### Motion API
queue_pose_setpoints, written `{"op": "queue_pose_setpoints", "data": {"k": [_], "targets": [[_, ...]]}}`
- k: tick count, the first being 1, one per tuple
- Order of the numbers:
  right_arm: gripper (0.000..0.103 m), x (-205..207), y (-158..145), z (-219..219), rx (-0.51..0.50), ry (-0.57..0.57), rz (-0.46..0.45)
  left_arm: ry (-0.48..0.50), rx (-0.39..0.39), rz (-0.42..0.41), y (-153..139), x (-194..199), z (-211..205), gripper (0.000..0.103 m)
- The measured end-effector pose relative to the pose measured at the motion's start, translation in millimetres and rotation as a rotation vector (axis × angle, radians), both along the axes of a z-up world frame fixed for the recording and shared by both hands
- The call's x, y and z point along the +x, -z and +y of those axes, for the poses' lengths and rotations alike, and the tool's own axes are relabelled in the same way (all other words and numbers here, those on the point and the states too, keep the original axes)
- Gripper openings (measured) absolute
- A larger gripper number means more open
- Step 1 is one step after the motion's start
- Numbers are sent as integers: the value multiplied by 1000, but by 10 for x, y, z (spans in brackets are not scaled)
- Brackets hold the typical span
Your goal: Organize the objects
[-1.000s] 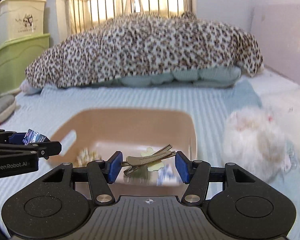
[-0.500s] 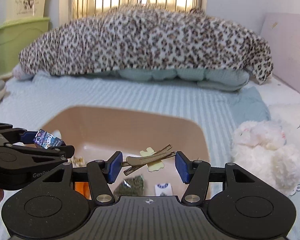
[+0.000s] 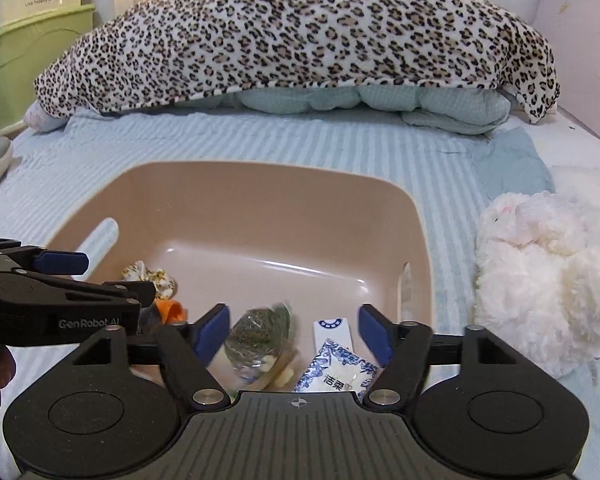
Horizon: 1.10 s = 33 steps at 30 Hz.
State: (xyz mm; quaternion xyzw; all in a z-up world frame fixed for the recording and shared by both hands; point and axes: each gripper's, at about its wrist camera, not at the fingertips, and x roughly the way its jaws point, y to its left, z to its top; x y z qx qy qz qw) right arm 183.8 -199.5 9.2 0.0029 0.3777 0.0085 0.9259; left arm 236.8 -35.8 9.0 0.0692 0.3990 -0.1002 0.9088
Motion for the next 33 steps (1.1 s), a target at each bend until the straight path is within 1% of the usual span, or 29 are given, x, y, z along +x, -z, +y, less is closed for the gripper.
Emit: {"op": "queue_pose_setpoints", "data": {"k": [2, 5, 10, 13, 17, 24, 28, 33], "targets": [[89, -96, -86, 5, -24, 1, -22, 1, -5, -11, -85, -69, 11, 76], [91, -249, -220, 5, -40, -9, -46, -3, -6, -41, -216, -209, 21, 78], [98, -569, -392, -28, -12, -2, -73, -18, -6, -81, -406, -484, 84, 78], [98, -765, -431, -37, 14, 7, -78, -22, 5, -102, -493, -666, 124, 78], [98, -987, -480, -25, 41, 15, -70, -19, 10, -111, -552, -891, 181, 78], [99, -1367, -579, 36, 28, 16, -99, -23, -19, -103, -526, -1257, 297, 78], [99, -1552, -559, 45, 33, 15, -88, -32, -45, -107, -520, -1474, 347, 78], [99, -1775, -525, 84, 12, 13, -85, -30, -45, -116, -557, -1747, 392, 78]]}}
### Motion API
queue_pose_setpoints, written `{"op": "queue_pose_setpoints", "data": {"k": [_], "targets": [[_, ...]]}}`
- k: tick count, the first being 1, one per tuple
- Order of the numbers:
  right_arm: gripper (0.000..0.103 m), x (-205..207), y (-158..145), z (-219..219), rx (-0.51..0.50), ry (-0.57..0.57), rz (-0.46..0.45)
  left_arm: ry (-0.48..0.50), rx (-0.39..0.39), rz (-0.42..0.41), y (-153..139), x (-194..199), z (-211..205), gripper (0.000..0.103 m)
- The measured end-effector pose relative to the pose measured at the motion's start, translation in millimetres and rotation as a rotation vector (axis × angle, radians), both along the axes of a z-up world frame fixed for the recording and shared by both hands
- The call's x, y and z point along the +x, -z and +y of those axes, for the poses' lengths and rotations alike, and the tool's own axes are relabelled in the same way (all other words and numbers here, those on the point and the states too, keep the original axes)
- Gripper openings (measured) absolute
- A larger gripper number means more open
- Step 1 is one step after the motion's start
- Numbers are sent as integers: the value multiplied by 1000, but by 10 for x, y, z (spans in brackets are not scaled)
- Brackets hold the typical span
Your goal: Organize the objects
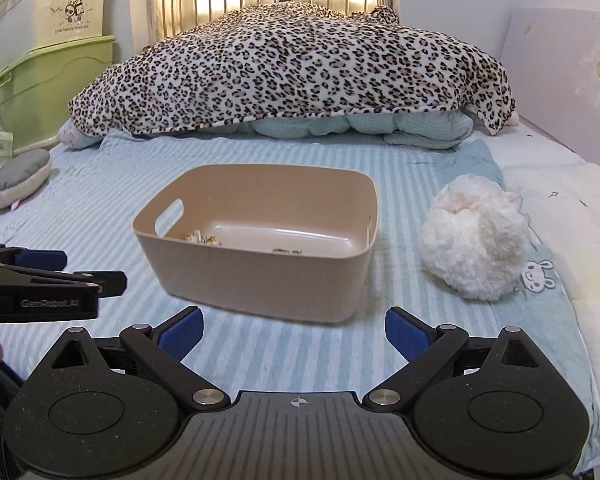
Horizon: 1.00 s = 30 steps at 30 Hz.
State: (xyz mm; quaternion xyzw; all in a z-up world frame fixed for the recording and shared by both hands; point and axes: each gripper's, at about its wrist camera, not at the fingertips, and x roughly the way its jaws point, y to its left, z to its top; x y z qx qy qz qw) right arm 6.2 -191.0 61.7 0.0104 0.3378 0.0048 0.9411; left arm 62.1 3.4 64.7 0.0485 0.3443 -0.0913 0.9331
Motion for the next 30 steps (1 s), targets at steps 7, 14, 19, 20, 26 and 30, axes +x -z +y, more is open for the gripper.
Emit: {"op": "queue_pose_setpoints", "data": {"k": [7, 14, 19, 20, 26, 30], "targets": [[99, -228, 21, 13, 28, -3, 11, 1, -7, 2, -55, -296, 52, 78], [100, -427, -3, 11, 42, -1, 12, 8, 13, 6, -73, -534, 49, 78], [102, -564, -28, 23, 52, -6, 9, 24, 34, 7, -55, -716, 15, 78], [102, -584, -25, 27, 52, -8, 11, 31, 44, 9, -48, -745, -6, 78], [102, -677, 0, 4, 64, -7, 26, 46, 37, 36, 36, -955, -38, 78], [102, -730, 46, -16, 72, -6, 46, 51, 39, 43, 58, -1047, -53, 78]]}}
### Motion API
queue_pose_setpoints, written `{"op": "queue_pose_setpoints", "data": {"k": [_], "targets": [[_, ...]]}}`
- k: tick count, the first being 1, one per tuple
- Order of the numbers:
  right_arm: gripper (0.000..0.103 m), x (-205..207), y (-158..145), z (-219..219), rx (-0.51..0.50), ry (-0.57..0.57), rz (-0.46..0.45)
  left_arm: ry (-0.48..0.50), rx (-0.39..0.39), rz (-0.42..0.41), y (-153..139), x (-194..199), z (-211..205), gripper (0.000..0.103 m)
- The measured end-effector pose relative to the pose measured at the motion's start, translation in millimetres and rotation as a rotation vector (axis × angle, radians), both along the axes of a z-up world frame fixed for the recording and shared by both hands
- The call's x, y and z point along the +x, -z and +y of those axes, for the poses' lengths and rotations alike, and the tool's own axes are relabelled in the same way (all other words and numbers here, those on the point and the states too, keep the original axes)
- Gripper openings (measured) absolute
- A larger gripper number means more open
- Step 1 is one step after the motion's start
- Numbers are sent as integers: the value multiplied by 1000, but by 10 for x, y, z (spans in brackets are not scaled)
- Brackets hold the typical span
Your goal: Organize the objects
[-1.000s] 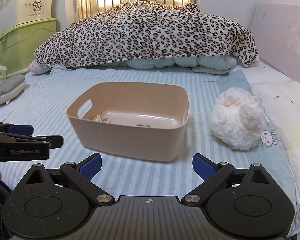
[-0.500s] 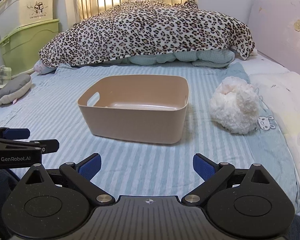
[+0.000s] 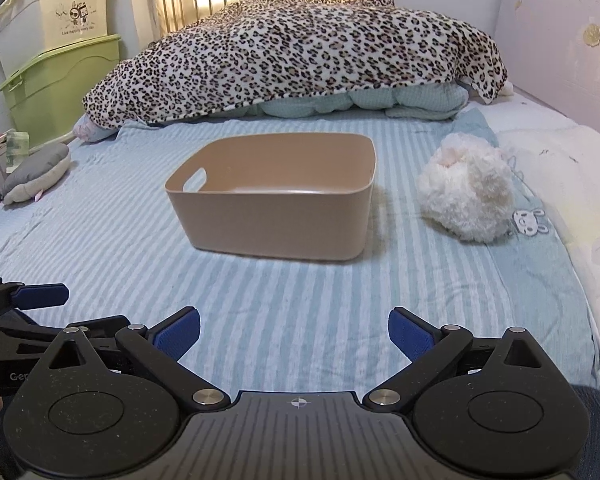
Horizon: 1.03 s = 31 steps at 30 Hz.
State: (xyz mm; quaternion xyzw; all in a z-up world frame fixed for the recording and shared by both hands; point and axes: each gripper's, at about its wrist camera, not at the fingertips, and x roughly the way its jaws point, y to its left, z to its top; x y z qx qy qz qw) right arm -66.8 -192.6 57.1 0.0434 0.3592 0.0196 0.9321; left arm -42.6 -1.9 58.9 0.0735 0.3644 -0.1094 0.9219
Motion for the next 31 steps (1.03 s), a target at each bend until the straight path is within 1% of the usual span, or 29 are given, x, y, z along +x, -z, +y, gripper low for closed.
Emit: {"op": "queue_pose_setpoints", "data": {"k": [3, 10, 23, 26, 27, 31], "targets": [[102, -43, 24, 11, 0, -6, 9, 2, 9, -1, 3, -40, -24, 78], [102, -90, 36, -17, 18, -7, 24, 1, -14, 6, -7, -60, -39, 78], [103, -71, 54, -21, 16, -12, 38, 1, -35, 9, -20, -68, -37, 78], [103, -59, 69, -25, 18, -9, 45, 3, -45, 15, -14, -61, -44, 83], [103, -54, 75, -26, 18, -10, 47, 4, -51, 16, -14, -59, -45, 87], [103, -20, 97, -33, 16, -10, 54, 1, -56, 20, 1, -40, -56, 88]]}}
